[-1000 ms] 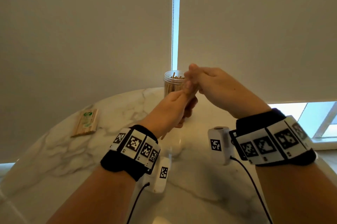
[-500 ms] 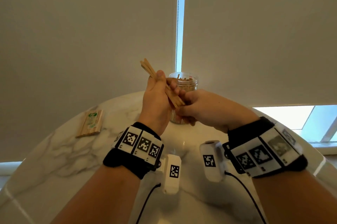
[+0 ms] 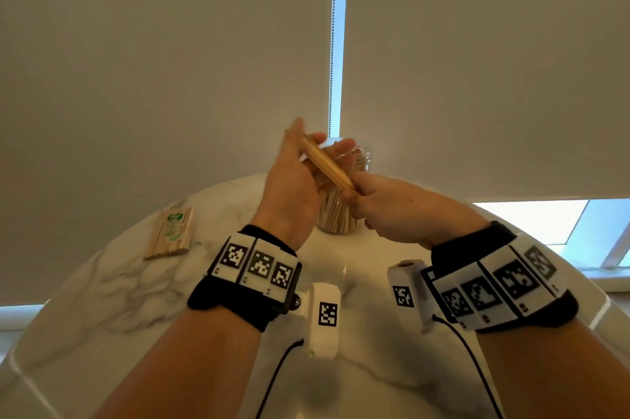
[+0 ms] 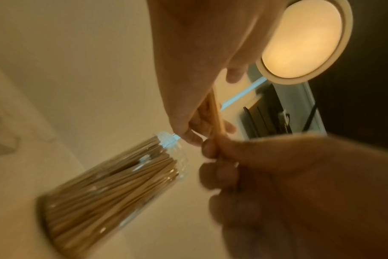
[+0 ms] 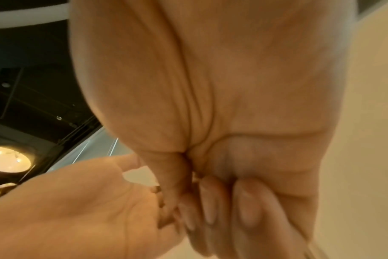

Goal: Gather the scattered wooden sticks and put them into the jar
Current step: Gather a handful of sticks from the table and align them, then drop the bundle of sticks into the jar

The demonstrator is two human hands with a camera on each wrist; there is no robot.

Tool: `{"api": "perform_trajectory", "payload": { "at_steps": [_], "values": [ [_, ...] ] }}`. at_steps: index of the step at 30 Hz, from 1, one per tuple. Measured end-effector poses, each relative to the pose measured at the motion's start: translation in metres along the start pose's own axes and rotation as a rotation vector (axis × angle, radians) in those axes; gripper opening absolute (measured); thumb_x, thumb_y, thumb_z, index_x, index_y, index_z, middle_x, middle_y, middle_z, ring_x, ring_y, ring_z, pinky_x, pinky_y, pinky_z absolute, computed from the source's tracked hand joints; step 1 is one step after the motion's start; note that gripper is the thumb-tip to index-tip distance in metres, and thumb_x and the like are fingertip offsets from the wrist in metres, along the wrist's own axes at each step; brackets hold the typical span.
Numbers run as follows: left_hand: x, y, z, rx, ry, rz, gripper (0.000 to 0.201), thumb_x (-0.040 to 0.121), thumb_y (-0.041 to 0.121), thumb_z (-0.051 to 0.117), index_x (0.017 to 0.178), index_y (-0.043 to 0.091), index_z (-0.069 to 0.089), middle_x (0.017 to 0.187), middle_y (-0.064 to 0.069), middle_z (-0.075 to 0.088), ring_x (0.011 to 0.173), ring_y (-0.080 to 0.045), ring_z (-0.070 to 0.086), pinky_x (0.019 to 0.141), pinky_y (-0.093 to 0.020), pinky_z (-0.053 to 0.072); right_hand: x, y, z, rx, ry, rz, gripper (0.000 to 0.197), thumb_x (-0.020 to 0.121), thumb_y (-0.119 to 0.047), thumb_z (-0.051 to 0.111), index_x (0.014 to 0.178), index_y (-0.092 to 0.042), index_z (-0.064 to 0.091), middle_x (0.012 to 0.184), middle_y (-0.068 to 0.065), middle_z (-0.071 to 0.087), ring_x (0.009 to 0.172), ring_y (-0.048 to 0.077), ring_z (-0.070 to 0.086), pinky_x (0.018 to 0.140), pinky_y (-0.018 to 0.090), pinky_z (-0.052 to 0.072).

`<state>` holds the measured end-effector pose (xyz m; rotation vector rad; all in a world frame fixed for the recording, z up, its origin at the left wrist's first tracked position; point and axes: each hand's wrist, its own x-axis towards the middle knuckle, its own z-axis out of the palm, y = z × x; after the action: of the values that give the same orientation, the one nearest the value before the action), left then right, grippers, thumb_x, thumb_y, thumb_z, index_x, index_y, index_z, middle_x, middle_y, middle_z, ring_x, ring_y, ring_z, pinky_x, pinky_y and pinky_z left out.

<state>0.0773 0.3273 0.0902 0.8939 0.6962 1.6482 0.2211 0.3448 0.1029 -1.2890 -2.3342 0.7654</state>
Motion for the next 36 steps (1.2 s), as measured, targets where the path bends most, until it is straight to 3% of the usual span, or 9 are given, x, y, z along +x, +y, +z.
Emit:
{"api": "perform_trajectory", "payload": {
  "at_steps": [2, 5, 10, 13, 17, 23, 30, 33, 36],
  "values": [
    [0.002, 0.007, -0.008, -0.133, 0.034, -0.031, 0.059, 0.099, 0.063, 0.036, 0.117, 0.011, 0.058, 0.11, -0.012, 0.075, 0.1, -0.027, 0.071, 0.089, -0.042, 0.054, -0.001, 0.001, 0.0, -0.067, -0.051, 0.016, 0.014, 0.106, -0.032, 0.042, 0.103, -0.025, 0.054, 0.093, 0.001, 0.059, 0.076, 0.014, 0.053, 0.076, 0.038, 0.049],
    [0.004, 0.004, -0.008, -0.214, 0.03, -0.101, 0.044, 0.105, 0.043, 0.034, 0.109, 0.011, 0.063, 0.086, -0.006, 0.073, 0.081, -0.021, 0.067, 0.086, -0.039, 0.053, -0.002, -0.001, 0.001, -0.095, -0.102, 0.015, 0.014, 0.105, -0.028, 0.044, 0.103, -0.021, 0.056, 0.09, 0.002, 0.058, 0.078, 0.016, 0.053, 0.083, 0.043, 0.051],
    [0.007, -0.005, 0.003, -0.331, 0.024, -0.058, 0.02, 0.104, 0.02, 0.041, 0.112, 0.011, 0.057, 0.061, 0.003, 0.036, 0.055, -0.011, 0.04, 0.071, -0.033, 0.045, -0.003, 0.0, 0.001, -0.072, -0.125, 0.053, 0.033, 0.104, -0.041, 0.043, 0.103, -0.012, 0.06, 0.085, 0.006, 0.057, 0.067, 0.017, 0.049, 0.064, 0.035, 0.044],
    [0.008, -0.004, -0.003, -0.397, -0.014, -0.061, 0.032, 0.106, 0.033, 0.036, 0.113, 0.011, 0.058, 0.062, 0.004, 0.031, 0.055, -0.011, 0.034, 0.066, -0.032, 0.042, -0.005, -0.001, -0.002, -0.018, -0.116, 0.038, 0.043, 0.102, -0.053, 0.043, 0.102, -0.015, 0.062, 0.085, 0.006, 0.059, 0.066, 0.02, 0.048, 0.058, 0.034, 0.045],
    [0.013, -0.003, -0.01, -0.502, 0.061, -0.016, 0.023, 0.102, 0.014, 0.036, 0.121, 0.012, 0.049, 0.062, 0.004, 0.03, 0.051, -0.011, 0.033, 0.056, -0.029, 0.043, -0.003, 0.001, -0.004, 0.184, -0.018, 0.012, 0.048, 0.101, -0.058, 0.041, 0.099, -0.019, 0.07, 0.08, 0.0, 0.062, 0.055, 0.012, 0.047, 0.048, 0.026, 0.042],
    [0.016, -0.009, -0.015, -0.536, 0.017, -0.013, 0.019, 0.103, 0.013, 0.036, 0.118, 0.011, 0.048, 0.065, 0.002, 0.04, 0.06, -0.014, 0.049, 0.086, -0.034, 0.047, 0.002, 0.01, -0.011, 0.497, 0.17, 0.012, 0.028, 0.101, -0.029, 0.057, 0.096, -0.008, 0.075, 0.069, 0.005, 0.047, 0.047, 0.01, 0.035, 0.041, 0.022, 0.032],
    [0.018, -0.018, -0.004, 0.011, 0.209, -0.011, 0.039, 0.1, 0.012, 0.055, 0.138, 0.017, 0.052, 0.118, -0.004, 0.064, 0.117, -0.019, 0.06, 0.105, -0.041, 0.048, -0.003, 0.022, -0.035, 0.515, 0.409, 0.086, 0.023, 0.102, -0.029, 0.056, 0.098, -0.019, 0.076, 0.073, 0.001, 0.053, 0.06, 0.014, 0.042, 0.055, 0.03, 0.041],
    [0.039, -0.019, -0.01, 0.4, 0.237, -0.023, 0.076, 0.092, 0.008, 0.066, 0.155, 0.024, 0.027, 0.141, -0.003, 0.047, 0.132, -0.02, 0.044, 0.113, -0.042, 0.037, -0.003, 0.032, -0.044, 0.414, 0.603, 0.091, 0.027, 0.1, -0.03, 0.055, 0.084, -0.02, 0.075, 0.068, 0.003, 0.052, 0.062, 0.016, 0.046, 0.061, 0.036, 0.041],
    [0.071, -0.025, -0.018, 0.853, 0.138, -0.038, 0.133, 0.059, 0.049, 0.091, 0.158, 0.032, 0.004, 0.158, -0.008, 0.029, 0.144, -0.027, 0.032, 0.117, -0.051, 0.031, 0.003, 0.038, -0.05, 0.248, 0.696, 0.1, 0.033, 0.101, -0.029, 0.053, 0.085, -0.008, 0.073, 0.06, 0.004, 0.048, 0.057, 0.018, 0.044, 0.056, 0.031, 0.036]
  ]
}}
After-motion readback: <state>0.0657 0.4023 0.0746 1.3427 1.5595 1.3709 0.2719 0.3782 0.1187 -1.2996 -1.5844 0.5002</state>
